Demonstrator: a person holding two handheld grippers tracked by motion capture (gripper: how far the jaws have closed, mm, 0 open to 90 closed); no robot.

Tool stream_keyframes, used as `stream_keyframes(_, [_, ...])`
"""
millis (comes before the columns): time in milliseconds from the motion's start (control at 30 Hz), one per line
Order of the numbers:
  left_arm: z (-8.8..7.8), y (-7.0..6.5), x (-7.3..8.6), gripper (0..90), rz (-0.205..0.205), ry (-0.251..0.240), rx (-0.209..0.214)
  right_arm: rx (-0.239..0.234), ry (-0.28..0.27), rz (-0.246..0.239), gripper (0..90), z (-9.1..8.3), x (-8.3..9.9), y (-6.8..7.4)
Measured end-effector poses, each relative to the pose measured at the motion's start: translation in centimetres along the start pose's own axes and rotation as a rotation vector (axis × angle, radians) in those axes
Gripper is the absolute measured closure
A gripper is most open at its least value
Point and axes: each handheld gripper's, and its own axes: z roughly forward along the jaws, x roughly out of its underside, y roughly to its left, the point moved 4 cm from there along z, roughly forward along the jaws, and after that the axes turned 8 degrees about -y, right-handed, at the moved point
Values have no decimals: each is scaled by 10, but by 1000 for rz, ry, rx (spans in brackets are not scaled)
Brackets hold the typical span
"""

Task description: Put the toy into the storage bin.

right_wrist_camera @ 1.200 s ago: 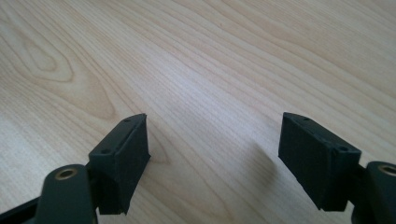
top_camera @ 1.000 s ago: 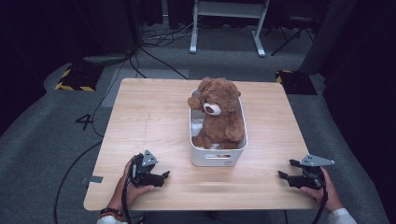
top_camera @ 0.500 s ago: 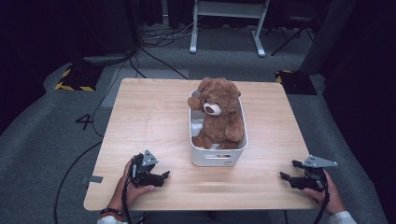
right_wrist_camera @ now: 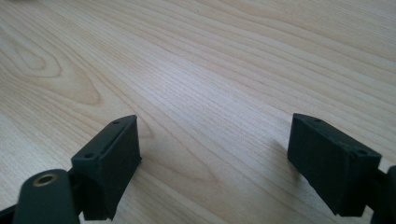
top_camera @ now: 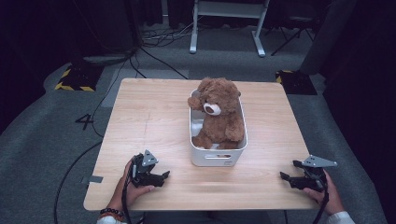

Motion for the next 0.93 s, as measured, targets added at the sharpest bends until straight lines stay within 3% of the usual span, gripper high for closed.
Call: stream_keyframes(933, [1, 1, -1, 146, 1, 3, -6, 10, 4, 5, 148, 1, 0, 0])
